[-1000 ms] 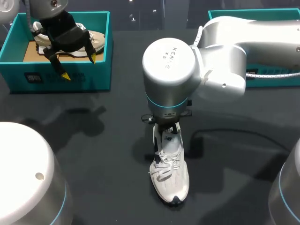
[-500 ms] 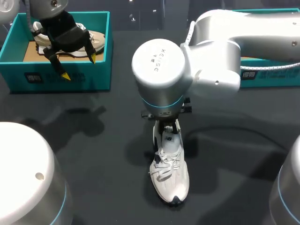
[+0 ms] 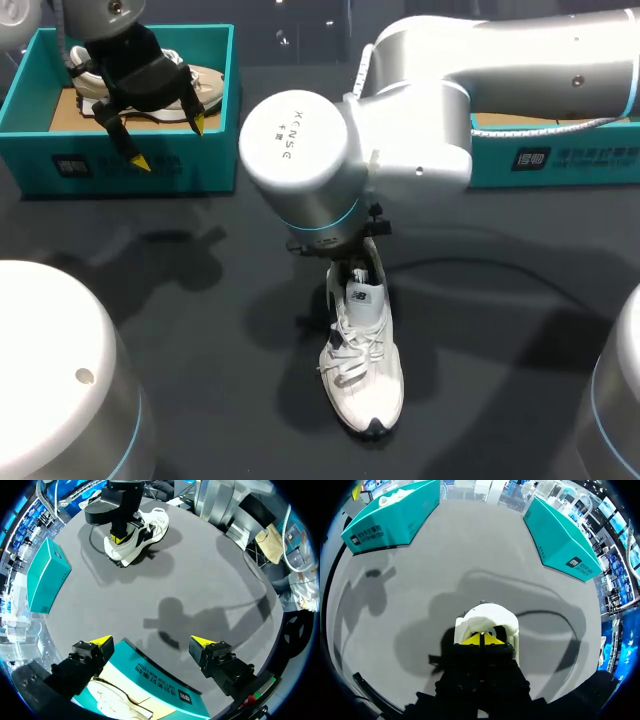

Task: Take the shoe out of the shoebox, open the shoe tongue, remove and reinsert the insole, then place the shoe into the shoebox

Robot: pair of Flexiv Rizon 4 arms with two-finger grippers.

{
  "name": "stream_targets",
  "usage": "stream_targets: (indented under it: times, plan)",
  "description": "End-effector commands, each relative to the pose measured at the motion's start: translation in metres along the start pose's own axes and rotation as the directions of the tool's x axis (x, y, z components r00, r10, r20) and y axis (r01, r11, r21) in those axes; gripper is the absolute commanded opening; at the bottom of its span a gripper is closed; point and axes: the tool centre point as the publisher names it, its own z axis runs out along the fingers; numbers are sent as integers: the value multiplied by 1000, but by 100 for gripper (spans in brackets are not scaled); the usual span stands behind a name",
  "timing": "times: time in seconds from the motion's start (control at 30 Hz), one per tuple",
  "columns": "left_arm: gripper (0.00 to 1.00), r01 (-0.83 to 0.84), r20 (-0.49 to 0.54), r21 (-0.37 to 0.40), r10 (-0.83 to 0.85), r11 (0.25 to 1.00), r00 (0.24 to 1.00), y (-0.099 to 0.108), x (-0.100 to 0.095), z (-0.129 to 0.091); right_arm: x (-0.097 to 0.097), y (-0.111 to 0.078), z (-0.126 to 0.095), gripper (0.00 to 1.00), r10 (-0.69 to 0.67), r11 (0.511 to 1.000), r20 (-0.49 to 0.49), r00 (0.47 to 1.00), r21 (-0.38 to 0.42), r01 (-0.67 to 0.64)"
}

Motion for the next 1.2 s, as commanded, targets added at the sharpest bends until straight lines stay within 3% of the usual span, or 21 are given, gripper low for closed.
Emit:
stream_targets:
  times: [0.03, 0.33, 0.63, 1.2]
  plan:
    - [100, -1, -1, -2, 1, 1000, 1000, 0, 0, 0, 10, -18, 5, 0, 65, 998, 178, 982, -2, -66]
    - [100, -1, -1, -2, 1, 1000, 1000, 0, 0, 0, -6, -29, 8, 0, 61, 997, 355, 933, 19, -73]
    - [100, -1, -1, -2, 1, 1000, 1000, 0, 0, 0, -14, -27, 16, 0, 34, 998, 500, 865, 34, -58]
    - [100, -1, -1, -2, 1, 1000, 1000, 0, 0, 0, -22, -32, 22, 0, 26, 991, 672, 740, 77, -106]
